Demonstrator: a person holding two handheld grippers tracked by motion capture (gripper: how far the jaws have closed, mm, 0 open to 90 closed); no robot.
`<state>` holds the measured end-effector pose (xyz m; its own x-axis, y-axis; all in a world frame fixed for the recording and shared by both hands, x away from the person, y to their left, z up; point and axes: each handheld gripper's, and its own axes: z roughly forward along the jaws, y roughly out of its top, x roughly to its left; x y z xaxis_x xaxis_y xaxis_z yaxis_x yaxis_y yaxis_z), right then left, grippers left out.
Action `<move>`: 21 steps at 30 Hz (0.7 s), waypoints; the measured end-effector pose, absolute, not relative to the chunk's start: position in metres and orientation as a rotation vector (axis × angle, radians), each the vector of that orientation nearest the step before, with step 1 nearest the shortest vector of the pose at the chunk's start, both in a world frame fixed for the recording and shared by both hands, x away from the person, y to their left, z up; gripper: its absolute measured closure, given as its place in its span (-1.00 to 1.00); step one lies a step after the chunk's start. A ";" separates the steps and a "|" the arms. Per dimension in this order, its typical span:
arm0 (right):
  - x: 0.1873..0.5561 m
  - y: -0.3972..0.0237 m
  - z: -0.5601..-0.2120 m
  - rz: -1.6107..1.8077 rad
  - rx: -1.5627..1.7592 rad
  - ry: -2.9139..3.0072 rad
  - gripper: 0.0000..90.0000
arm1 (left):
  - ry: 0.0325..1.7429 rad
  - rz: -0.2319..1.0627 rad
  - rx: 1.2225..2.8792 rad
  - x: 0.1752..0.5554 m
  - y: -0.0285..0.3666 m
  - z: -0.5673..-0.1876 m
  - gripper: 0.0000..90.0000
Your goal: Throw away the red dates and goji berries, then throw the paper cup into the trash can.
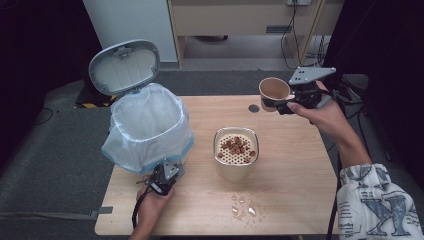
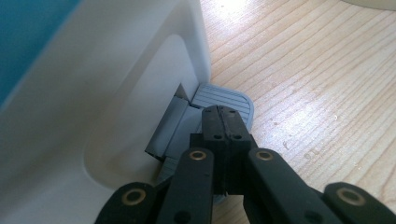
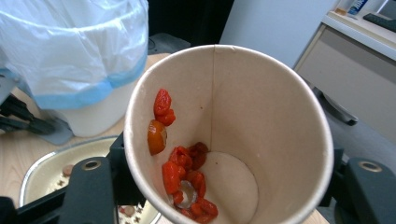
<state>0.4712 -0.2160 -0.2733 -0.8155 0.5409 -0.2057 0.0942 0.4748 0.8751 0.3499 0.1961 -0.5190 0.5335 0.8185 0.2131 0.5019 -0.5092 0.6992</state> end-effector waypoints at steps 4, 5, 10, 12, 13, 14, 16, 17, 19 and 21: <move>0.472 -0.212 -0.270 1.334 0.542 2.278 -0.25 | 1.062 0.723 2.202 0.350 0.196 -0.519 0.99; 0.473 -0.210 -0.269 1.339 0.546 2.285 -0.25 | 1.062 0.723 2.201 0.350 0.196 -0.519 0.99; 0.474 -0.205 -0.265 1.376 0.557 2.300 -0.25 | 1.063 0.722 2.202 0.350 0.196 -0.519 0.99; 0.475 -0.202 -0.263 1.399 0.563 2.305 -0.25 | 1.063 0.723 2.201 0.350 0.196 -0.519 0.99; 0.475 -0.200 -0.262 1.408 0.568 2.310 -0.25 | 1.063 0.723 2.202 0.350 0.196 -0.519 0.99; 0.475 -0.197 -0.261 1.412 0.567 2.314 -0.25 | 1.063 0.722 2.201 0.350 0.196 -0.519 0.99; 0.475 -0.190 -0.259 1.410 0.560 2.325 -0.25 | 1.063 0.724 2.202 0.350 0.196 -0.519 0.99; 0.475 -0.187 -0.259 1.404 0.551 2.329 -0.25 | 1.063 0.721 2.203 0.350 0.196 -0.519 0.99; 0.475 -0.180 -0.257 1.404 0.544 2.337 -0.25 | 1.063 0.723 2.203 0.350 0.196 -0.519 0.99; 0.476 -0.173 -0.256 1.407 0.534 2.343 -0.25 | 1.063 0.723 2.203 0.350 0.196 -0.519 0.99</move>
<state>0.4758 -0.1729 -0.2559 -0.8657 0.4891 -0.1065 0.1358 0.4342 0.8905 0.3499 0.1963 -0.5189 0.5354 0.8166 0.2156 0.5007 -0.5124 0.6976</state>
